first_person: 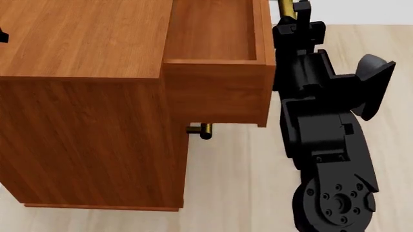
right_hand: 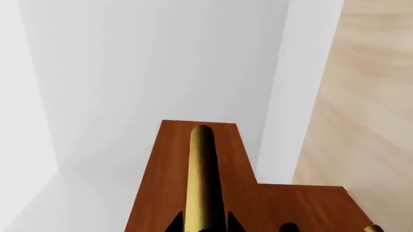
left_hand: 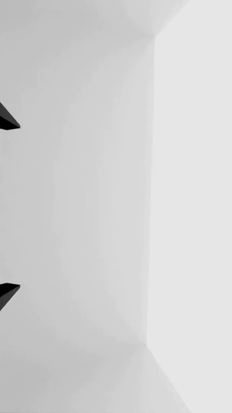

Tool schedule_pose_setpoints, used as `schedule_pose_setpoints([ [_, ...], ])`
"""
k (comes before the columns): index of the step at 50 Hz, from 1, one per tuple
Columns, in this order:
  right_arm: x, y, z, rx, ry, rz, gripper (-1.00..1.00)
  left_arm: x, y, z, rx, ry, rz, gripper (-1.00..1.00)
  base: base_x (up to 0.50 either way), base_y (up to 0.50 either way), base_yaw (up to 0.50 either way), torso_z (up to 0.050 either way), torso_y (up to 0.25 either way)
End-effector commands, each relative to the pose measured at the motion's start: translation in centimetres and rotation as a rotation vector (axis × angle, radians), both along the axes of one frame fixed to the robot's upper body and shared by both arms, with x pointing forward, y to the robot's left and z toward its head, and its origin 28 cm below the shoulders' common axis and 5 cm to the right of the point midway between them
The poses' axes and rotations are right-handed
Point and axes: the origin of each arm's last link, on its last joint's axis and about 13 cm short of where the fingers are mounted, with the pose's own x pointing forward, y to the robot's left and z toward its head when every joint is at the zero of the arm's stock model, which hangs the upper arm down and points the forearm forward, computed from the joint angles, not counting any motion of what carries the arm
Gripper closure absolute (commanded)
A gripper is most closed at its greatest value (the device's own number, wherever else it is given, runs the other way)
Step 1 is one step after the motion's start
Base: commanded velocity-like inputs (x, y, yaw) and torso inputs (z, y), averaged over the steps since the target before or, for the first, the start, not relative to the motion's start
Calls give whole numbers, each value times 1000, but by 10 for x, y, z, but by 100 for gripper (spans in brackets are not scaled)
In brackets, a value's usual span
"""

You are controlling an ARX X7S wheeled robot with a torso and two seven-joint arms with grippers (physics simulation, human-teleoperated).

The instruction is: Close the bottom drawer of the cabinet and open the top drawer.

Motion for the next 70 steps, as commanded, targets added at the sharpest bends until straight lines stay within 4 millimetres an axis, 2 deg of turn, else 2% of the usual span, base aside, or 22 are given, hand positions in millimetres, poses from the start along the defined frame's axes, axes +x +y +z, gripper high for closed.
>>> schedule_pose_setpoints([
  [1, -25, -1, 32, -62, -244, -16, 100, 0, -1, 0, 2, 0, -2, -100, 0, 0, -7, 0, 12],
  [23, -21, 1, 29, -57, -240, -4, 100, 0, 0, 0, -2, -1, 0, -100, -10, 0, -6, 0, 5],
  [24, -21, 2, 29, -55, -240, -3, -100, 0, 0, 0, -2, -1, 0, -100, -20, 0, -5, 0, 0],
  [49, -21, 0, 27, -45, -236, -11, -100, -1, 0, 1, 0, -3, -2, -100, -2, 0, 0, 1, 5],
  [70, -11, -3, 11, -40, -166, -41, -100, -1, 0, 1, 1, -3, 0, -100, 1, 0, 0, 1, 2],
])
